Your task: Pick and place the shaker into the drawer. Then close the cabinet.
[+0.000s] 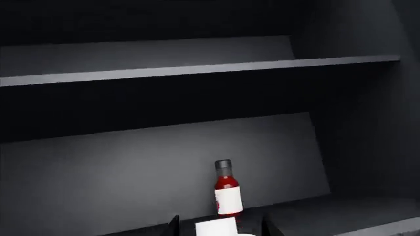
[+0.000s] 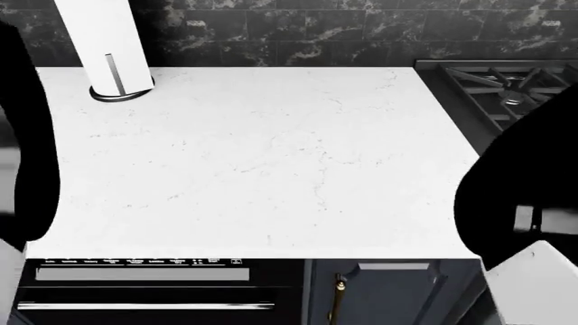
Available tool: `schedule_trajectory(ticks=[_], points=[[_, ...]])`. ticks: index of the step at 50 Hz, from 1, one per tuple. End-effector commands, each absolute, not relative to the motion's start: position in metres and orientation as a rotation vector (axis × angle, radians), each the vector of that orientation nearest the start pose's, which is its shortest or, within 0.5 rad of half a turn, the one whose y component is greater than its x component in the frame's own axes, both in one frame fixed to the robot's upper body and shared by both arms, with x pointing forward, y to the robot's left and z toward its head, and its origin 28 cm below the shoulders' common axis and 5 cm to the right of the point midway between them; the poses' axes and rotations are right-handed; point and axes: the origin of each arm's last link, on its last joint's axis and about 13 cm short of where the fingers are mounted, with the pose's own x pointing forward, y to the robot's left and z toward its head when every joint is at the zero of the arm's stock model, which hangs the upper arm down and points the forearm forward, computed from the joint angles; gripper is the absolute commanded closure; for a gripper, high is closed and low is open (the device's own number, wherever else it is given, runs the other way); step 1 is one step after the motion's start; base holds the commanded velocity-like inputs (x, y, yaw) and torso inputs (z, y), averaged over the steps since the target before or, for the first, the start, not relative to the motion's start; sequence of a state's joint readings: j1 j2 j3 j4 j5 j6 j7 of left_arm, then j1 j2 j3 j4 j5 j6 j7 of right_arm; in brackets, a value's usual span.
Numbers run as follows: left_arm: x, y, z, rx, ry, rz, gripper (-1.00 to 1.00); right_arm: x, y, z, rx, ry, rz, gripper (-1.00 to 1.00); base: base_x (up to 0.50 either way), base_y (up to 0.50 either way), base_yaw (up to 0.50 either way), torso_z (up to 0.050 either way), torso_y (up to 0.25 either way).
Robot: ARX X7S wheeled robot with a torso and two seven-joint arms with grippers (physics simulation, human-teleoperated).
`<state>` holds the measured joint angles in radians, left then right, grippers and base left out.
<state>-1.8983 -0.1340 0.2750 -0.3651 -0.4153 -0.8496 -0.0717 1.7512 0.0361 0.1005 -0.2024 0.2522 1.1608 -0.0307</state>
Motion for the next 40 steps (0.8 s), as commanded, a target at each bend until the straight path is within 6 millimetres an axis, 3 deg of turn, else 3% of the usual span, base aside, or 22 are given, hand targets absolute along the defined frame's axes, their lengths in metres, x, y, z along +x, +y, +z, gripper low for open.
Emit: schedule_trajectory(ticks=[1, 5, 14, 23, 31, 40], points=[[0.277, 0.183, 0.414, 0.099, -0.507, -0.256, 1.0, 0.223, -0.109, 0.394, 0.063, -0.677, 0.204, 1.0, 0.0, 0.0, 0.0, 0.0, 0.0], [0.271, 0.188, 0.388, 0.1, -0.475, -0.232, 1.0, 0.223, -0.11, 0.379, 0.063, -0.643, 0.194, 1.0, 0.0, 0.0, 0.0, 0.0, 0.0], [0.242, 0.193, 0.352, 0.087, -0.41, -0.203, 1.0, 0.222, -0.107, 0.362, 0.079, -0.592, 0.214, 1.0, 0.0, 0.0, 0.0, 0.0, 0.0], [0.226, 0.188, 0.31, 0.048, -0.318, -0.233, 1.0, 0.215, -0.101, 0.325, 0.066, -0.475, 0.271, 1.0, 0.0, 0.0, 0.0, 0.0, 0.0], [0.22, 0.193, 0.262, 0.001, -0.219, -0.225, 1.0, 0.21, -0.099, 0.284, 0.07, -0.387, 0.256, 1.0, 0.0, 0.0, 0.0, 0.0, 0.0], [0.225, 0.194, 0.238, -0.017, -0.168, -0.218, 1.0, 0.215, -0.099, 0.259, 0.115, -0.31, 0.232, 1.0, 0.0, 0.0, 0.0, 0.0, 0.0]])
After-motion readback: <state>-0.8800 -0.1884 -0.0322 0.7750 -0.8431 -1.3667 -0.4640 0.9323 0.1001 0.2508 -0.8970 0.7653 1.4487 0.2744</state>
